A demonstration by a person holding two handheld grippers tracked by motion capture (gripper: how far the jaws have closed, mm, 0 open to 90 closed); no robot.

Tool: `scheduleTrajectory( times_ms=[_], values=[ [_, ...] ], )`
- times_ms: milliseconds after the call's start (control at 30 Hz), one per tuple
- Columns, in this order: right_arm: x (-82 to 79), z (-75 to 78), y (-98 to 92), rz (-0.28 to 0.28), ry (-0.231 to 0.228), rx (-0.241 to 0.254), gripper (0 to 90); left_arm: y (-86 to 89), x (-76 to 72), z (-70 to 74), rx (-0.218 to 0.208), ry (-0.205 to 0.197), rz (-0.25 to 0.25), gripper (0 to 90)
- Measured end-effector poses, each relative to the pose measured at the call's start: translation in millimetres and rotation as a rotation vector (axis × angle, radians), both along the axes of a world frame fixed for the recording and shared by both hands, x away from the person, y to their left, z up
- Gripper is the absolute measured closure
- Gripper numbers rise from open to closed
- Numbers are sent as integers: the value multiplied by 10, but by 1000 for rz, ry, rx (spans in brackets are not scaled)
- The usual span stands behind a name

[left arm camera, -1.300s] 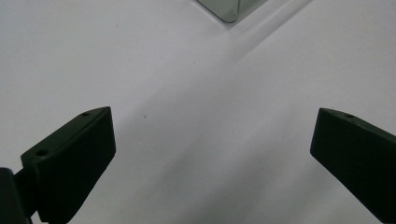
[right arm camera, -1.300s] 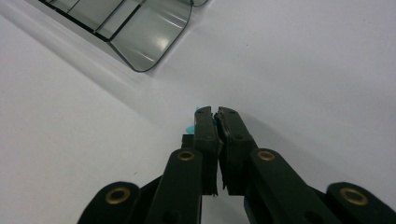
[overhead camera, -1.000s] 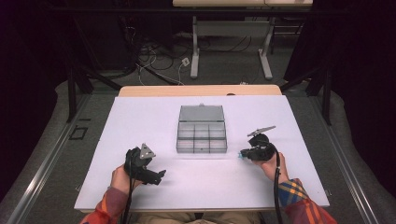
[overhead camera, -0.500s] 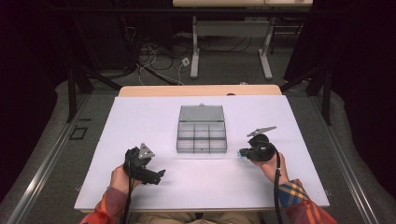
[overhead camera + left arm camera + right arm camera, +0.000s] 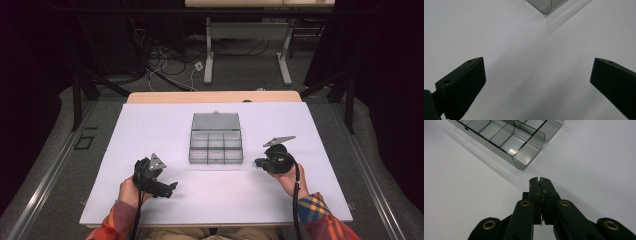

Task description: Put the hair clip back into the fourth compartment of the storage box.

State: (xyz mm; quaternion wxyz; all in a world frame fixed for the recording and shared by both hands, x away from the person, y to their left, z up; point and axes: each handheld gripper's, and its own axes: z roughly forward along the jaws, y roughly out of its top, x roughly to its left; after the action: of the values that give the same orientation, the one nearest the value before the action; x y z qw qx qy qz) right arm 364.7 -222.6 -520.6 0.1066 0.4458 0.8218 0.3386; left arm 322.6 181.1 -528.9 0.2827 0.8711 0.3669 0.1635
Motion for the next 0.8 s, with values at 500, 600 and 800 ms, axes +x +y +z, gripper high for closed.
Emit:
scheduleTrajectory(
  times_ms=[500, 600, 800],
  values=[
    [-27, 66, 57, 17, -44, 18, 890, 0, -11, 3, 4, -21, 10, 3],
    [-32, 75, 74, 20, -53, 17, 889, -1, -14, 8, 5, -21, 7, 3],
    [-45, 106, 98, 34, -52, 12, 889, -4, -15, 5, -1, -24, 9, 3]
  ],
)
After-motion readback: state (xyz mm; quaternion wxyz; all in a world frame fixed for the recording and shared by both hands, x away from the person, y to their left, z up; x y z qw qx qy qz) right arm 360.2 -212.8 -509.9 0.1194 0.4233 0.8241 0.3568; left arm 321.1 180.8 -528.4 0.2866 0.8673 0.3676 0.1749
